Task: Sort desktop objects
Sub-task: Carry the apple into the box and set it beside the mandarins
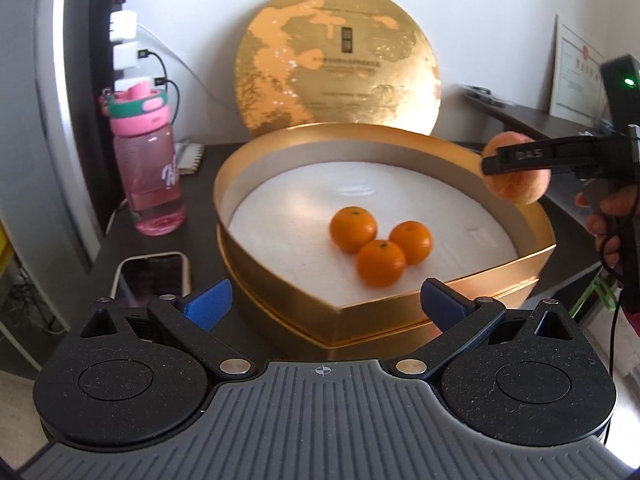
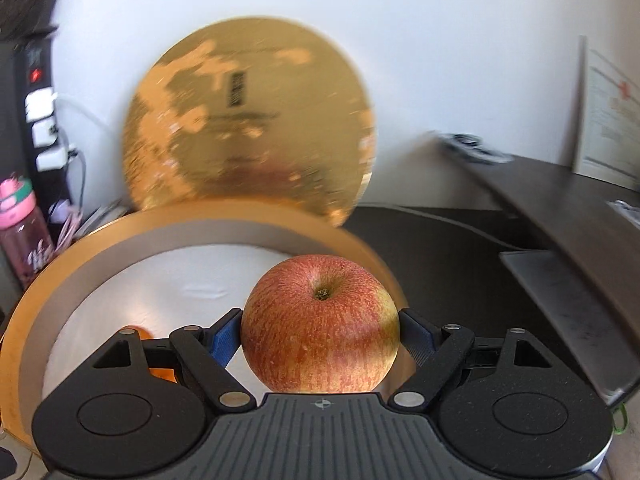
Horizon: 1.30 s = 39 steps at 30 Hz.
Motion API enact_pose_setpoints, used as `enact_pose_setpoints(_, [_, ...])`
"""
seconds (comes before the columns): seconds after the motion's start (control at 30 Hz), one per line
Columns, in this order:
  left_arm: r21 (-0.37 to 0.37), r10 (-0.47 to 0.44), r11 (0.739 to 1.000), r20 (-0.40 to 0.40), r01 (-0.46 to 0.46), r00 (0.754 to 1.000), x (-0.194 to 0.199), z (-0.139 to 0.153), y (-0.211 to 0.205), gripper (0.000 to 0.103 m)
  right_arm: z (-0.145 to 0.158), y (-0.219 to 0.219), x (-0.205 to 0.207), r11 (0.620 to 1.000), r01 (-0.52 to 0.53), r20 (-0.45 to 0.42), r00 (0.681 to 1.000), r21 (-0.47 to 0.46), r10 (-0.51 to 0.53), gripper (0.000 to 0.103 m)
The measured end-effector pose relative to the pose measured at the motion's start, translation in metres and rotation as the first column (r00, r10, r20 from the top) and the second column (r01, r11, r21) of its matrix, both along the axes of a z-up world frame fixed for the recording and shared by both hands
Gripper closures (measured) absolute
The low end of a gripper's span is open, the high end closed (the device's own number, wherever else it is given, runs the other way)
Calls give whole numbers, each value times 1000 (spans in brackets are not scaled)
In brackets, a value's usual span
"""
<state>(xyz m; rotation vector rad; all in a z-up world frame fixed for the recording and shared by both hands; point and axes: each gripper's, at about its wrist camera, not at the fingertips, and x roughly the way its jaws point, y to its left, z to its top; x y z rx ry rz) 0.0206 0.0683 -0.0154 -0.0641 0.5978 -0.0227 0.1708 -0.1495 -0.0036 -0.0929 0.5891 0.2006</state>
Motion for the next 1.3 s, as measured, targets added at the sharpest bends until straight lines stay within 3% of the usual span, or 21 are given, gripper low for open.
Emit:
enact_pose_setpoints(0.67, [0, -74, 997, 2, 74, 997, 19, -8, -2, 0, -31, 81, 66, 996, -87, -246, 966, -30, 77, 21])
enact_pose_setpoints(1.1, [-11, -82, 997, -11, 82, 997, 17, -8, -3, 0, -37, 83, 59, 995, -93, -251, 965, -38, 81, 20])
enact_pose_setpoints(1.3, [2, -73, 997, -15, 73, 997, 12, -6, -4, 0, -23, 80, 48, 995, -89, -205, 976, -47, 78, 10])
